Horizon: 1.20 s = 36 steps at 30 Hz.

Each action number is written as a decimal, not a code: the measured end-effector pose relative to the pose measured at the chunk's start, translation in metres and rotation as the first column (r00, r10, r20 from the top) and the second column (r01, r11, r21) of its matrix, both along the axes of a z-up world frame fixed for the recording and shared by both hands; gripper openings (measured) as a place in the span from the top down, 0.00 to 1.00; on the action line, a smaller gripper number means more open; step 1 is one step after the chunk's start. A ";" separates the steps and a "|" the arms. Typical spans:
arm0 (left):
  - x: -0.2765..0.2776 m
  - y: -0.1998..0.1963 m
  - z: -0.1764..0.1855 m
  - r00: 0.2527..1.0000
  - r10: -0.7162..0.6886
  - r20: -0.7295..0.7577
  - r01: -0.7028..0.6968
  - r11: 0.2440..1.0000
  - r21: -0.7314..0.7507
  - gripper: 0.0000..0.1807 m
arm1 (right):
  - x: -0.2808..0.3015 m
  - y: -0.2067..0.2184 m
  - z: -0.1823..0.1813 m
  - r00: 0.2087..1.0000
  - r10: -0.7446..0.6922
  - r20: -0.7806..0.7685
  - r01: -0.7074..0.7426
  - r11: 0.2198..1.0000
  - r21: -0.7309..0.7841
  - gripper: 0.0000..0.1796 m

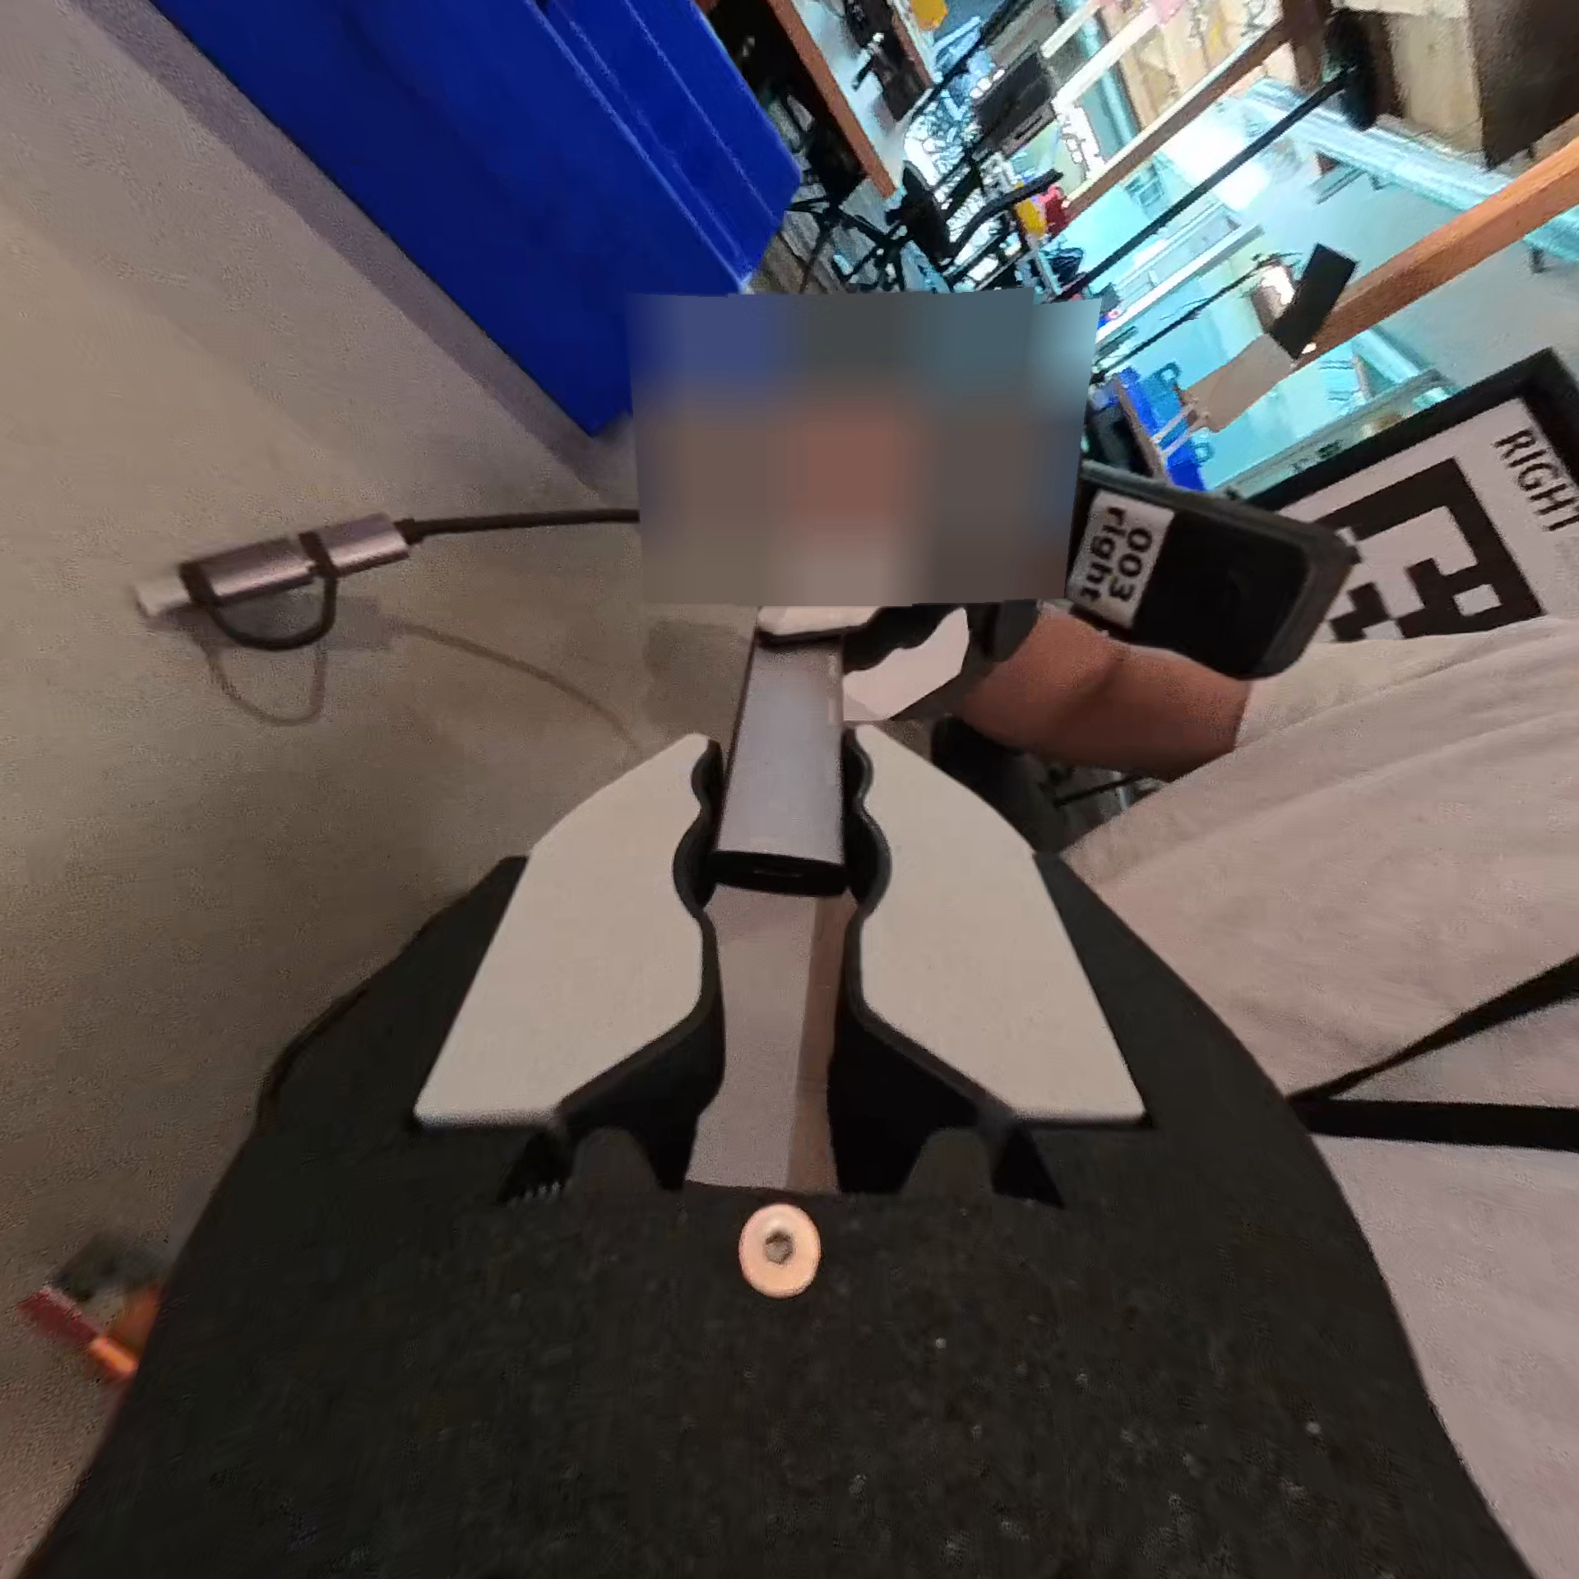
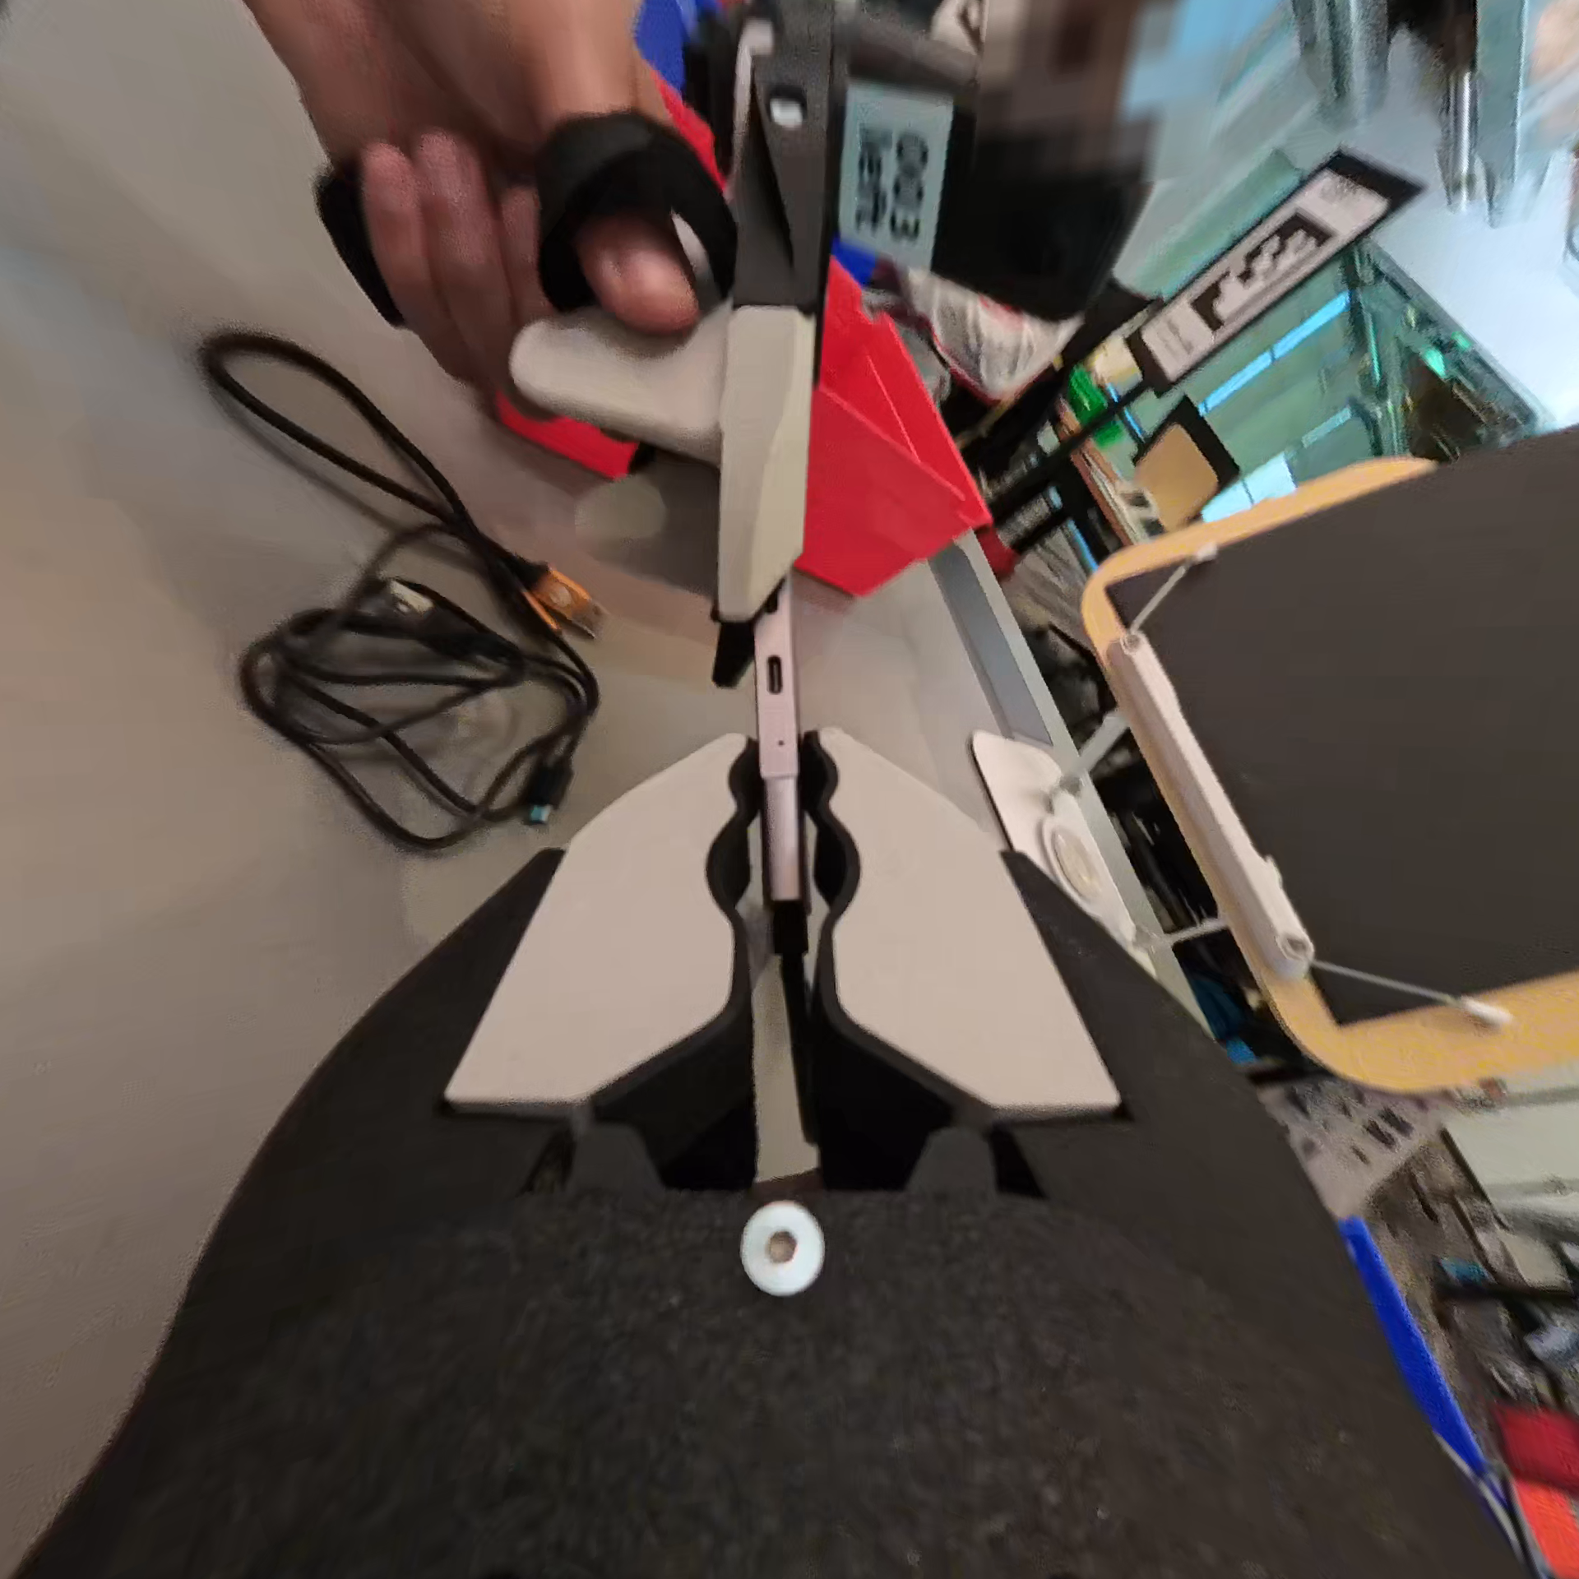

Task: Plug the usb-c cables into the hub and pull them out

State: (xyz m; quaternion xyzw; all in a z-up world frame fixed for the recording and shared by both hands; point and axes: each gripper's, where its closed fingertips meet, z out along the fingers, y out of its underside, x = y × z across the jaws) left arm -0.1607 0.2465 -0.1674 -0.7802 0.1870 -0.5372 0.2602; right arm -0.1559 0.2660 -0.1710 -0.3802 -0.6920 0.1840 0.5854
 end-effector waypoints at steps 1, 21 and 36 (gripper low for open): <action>0.002 -0.002 0.000 0.999 -0.017 0.035 0.018 0.999 -0.027 0.86 | 0.002 -0.003 0.001 1.000 0.029 -0.001 -0.029 1.000 0.009 0.95; -0.044 0.047 0.003 0.919 0.297 -0.260 -0.212 0.927 0.310 0.80 | -0.024 0.081 -0.005 0.965 -0.261 -0.011 0.246 0.895 0.373 0.95; -0.071 -0.051 -0.079 0.717 0.505 -0.481 -0.343 0.856 0.387 0.86 | -0.064 0.121 -0.050 0.963 -0.257 -0.082 0.268 0.885 0.381 0.95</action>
